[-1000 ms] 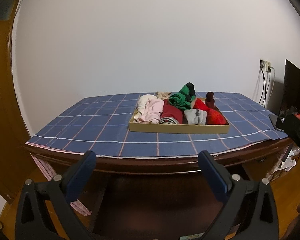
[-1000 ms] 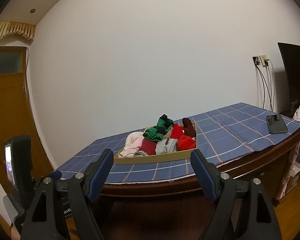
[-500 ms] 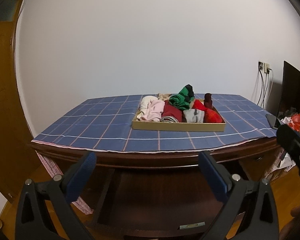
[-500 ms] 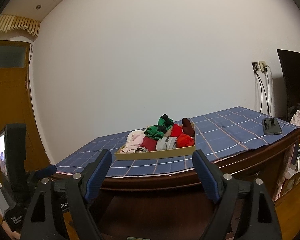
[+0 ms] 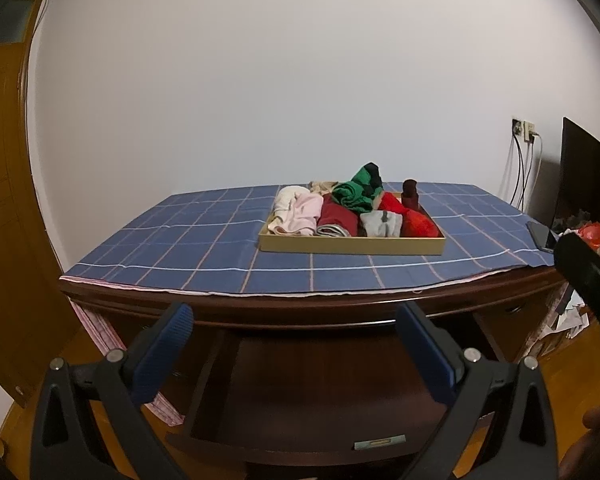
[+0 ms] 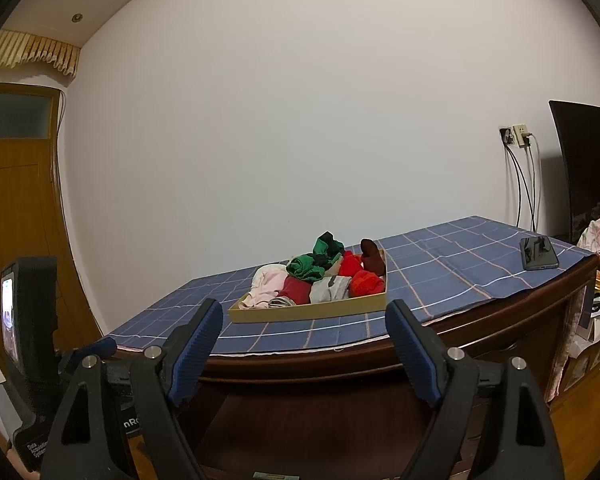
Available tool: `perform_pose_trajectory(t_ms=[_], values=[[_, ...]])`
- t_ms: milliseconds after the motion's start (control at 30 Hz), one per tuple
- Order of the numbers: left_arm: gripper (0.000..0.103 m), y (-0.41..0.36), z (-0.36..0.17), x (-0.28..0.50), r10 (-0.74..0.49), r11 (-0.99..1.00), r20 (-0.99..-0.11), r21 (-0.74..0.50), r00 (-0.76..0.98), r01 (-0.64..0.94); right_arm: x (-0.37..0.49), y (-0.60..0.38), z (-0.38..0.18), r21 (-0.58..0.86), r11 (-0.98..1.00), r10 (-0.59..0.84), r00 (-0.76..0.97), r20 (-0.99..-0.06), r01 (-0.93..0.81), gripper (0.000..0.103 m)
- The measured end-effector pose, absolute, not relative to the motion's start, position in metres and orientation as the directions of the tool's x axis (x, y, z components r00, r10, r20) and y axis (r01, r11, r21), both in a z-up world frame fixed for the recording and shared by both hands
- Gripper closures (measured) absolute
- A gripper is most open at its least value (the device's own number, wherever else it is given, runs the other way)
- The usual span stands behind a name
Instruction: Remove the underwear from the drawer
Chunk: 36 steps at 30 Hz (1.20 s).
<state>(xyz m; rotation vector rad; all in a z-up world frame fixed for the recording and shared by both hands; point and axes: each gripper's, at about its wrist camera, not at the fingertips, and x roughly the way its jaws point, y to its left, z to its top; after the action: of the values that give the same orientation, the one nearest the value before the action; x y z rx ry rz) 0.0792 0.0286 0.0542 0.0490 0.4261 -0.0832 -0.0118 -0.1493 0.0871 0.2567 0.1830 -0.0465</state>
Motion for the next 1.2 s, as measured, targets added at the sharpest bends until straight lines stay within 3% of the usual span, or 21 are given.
perform_pose_trajectory(t_ms=[1200], values=[[0.000, 0.0293, 0.0508, 0.0799, -0.052, 0.997, -0.426, 0.036, 0.903, 0.074, -0.0050, -0.1505, 0.0826, 0.262, 0.963, -0.010, 0.979, -0.204, 0.064, 0.018]])
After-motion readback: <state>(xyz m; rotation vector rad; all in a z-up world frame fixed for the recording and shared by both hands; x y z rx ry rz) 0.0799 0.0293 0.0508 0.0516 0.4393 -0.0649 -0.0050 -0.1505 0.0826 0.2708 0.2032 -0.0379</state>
